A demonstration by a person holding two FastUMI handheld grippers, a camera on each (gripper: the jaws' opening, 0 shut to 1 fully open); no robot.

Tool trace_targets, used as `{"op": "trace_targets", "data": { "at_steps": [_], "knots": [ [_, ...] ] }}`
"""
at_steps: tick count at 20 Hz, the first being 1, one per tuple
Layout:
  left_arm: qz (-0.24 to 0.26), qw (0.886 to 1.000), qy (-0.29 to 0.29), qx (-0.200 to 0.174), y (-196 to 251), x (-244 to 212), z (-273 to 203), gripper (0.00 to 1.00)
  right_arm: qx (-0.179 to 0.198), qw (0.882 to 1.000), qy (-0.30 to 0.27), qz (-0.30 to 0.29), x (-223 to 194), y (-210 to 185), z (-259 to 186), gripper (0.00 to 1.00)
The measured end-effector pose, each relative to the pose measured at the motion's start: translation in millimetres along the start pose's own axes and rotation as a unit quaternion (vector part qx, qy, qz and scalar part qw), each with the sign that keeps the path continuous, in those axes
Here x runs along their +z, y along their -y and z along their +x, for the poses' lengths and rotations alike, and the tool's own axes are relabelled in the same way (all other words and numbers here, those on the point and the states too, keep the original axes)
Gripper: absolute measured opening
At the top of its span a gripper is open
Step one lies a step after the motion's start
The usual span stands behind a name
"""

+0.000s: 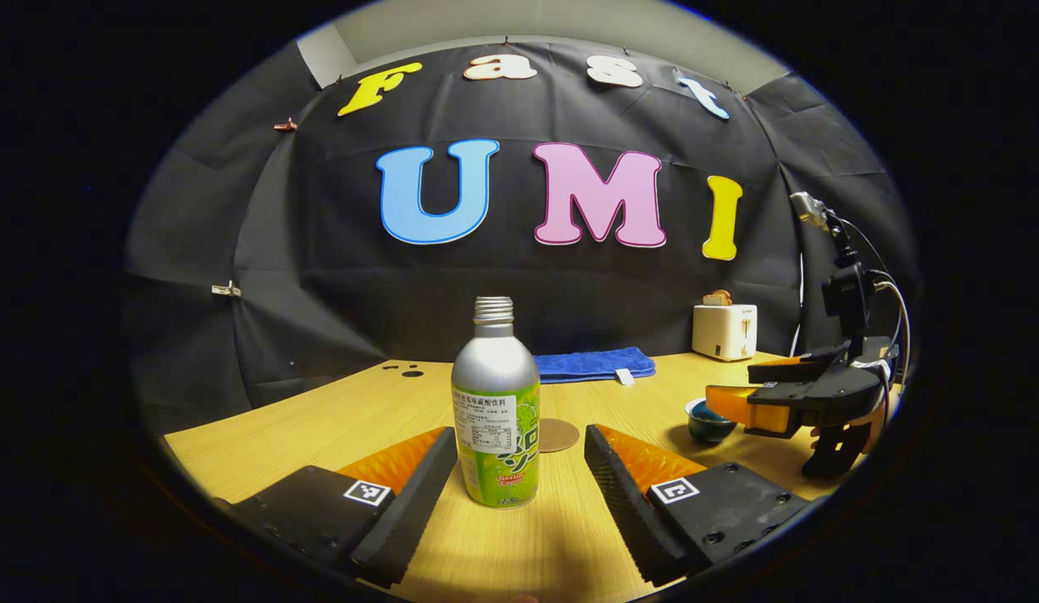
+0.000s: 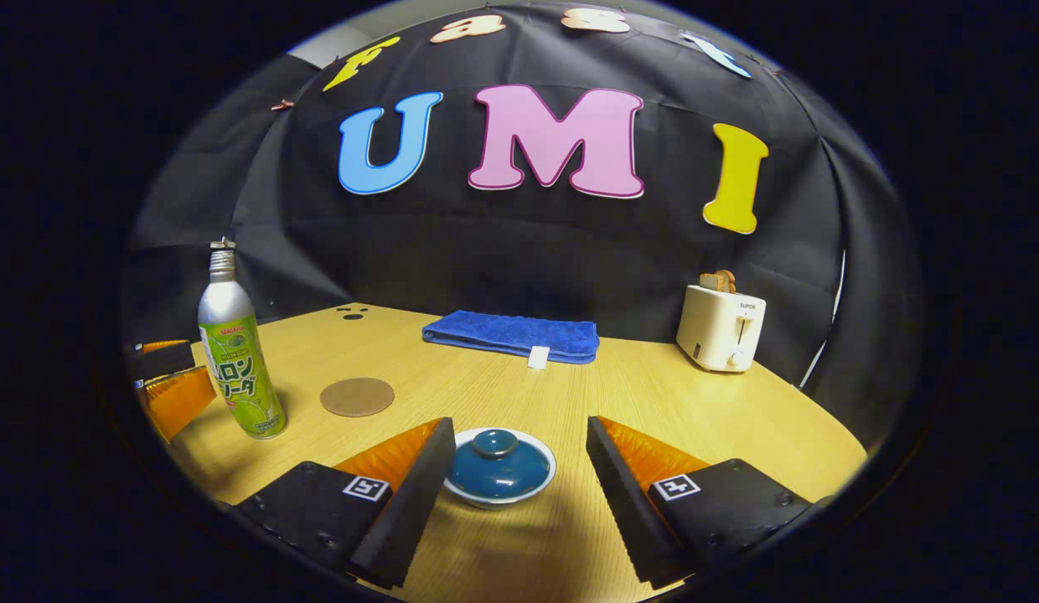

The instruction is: Open the teacup lid with one hand, grasp the water bottle and pour water into the teacup with the other hand; after pouring, place the water bottle on the coaster and then close the teacup lid.

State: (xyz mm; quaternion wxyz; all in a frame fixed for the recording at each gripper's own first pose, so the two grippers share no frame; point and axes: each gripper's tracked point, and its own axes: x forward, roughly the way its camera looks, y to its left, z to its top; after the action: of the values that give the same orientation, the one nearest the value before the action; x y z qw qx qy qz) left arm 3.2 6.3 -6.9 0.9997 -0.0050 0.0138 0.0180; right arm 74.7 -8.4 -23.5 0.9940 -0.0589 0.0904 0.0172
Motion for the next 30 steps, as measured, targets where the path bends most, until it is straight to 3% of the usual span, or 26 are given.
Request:
{"op": "trace_targets", "data": {
  "at_steps": [5, 10, 13, 14, 16, 20, 30],
  "knots": [
    [-0.001, 1.0, -0.001, 0.004, -2, 1, 0, 0.97, 0.025, 0.998, -0.05, -0.015, -11, -10, 20, 0.95],
    [0.0, 1.0, 0.0, 0.008, -3, 0, -1, 0.97, 0.038, 0.997, -0.063, -0.009, -12, -17, 26, 0.59],
    [0.0, 1.0, -0.001, 0.012, -4, 0, 0, 0.97, 0.044, 0.997, -0.066, -0.018, -10, -19, 26, 0.52],
    [0.0, 1.0, -0.001, 0.012, -4, 0, 0, 0.96, 0.043, 0.997, -0.066, -0.02, -8, -18, 25, 0.41],
    [0.0, 1.0, -0.001, 0.012, -4, 0, 0, 0.97, 0.043, 0.997, -0.065, -0.028, -8, -18, 25, 0.34],
    [0.0, 1.0, -0.001, 0.014, -5, 0, 0, 0.97, 0.048, 0.996, -0.058, -0.044, -7, -20, 23, 0.3],
    [-0.001, 0.999, -0.002, 0.041, -19, 0, 4, 0.96, 0.056, 0.998, -0.001, 0.021, 41, 1, -5, 0.27]
  ]
}}
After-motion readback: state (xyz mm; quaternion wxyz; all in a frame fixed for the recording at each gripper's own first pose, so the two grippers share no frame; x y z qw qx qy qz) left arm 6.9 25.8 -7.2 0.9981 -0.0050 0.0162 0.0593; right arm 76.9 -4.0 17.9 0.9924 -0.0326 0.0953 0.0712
